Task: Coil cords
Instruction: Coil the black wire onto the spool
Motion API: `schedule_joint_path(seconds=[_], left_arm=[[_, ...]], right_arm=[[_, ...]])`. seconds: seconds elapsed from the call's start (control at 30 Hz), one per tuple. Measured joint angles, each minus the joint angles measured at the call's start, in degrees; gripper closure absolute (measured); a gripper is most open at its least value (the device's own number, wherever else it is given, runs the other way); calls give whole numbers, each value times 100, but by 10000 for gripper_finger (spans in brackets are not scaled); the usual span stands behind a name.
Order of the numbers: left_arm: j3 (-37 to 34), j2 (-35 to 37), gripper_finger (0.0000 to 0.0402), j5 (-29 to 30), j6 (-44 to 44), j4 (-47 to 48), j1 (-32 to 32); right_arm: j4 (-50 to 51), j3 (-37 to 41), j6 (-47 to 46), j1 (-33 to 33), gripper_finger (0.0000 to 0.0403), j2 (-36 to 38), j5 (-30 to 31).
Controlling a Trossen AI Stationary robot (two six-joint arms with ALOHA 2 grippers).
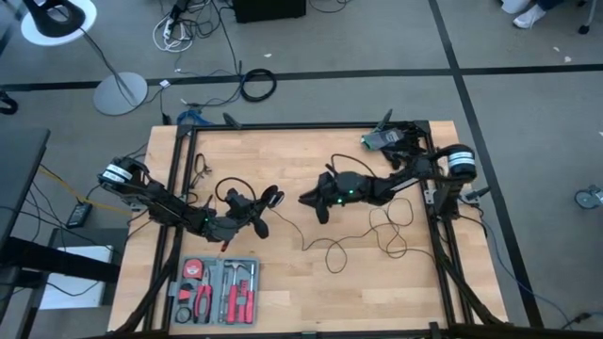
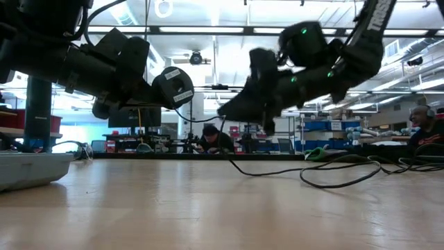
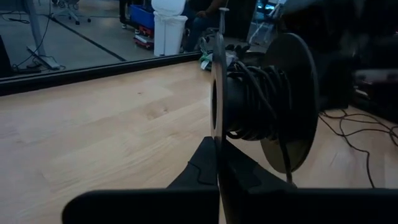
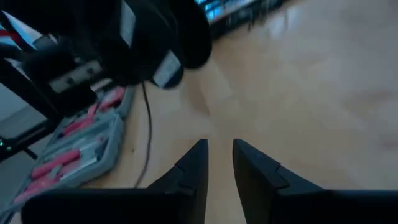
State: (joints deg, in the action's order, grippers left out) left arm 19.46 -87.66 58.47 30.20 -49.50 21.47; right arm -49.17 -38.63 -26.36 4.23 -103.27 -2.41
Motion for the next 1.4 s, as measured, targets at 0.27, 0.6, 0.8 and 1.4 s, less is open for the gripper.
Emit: schedule_joint_path(seconds=[0.27,0.6,0.8,1.4], left_arm=[[0,0,402,2,2,-37,0],[2,0,402,-6,4,-39,0],[2,0,402,-4,4,-41,0],[2,0,402,-4,7,-80,-9]], right_arm=[[-171,-69,83,-532,328,-121,208],[-266,-266,-329,-826,308,-443,227],[-165,-266,-436,-839,286,-443,414],[33,-282,-1009,-1169,290,-443,579]])
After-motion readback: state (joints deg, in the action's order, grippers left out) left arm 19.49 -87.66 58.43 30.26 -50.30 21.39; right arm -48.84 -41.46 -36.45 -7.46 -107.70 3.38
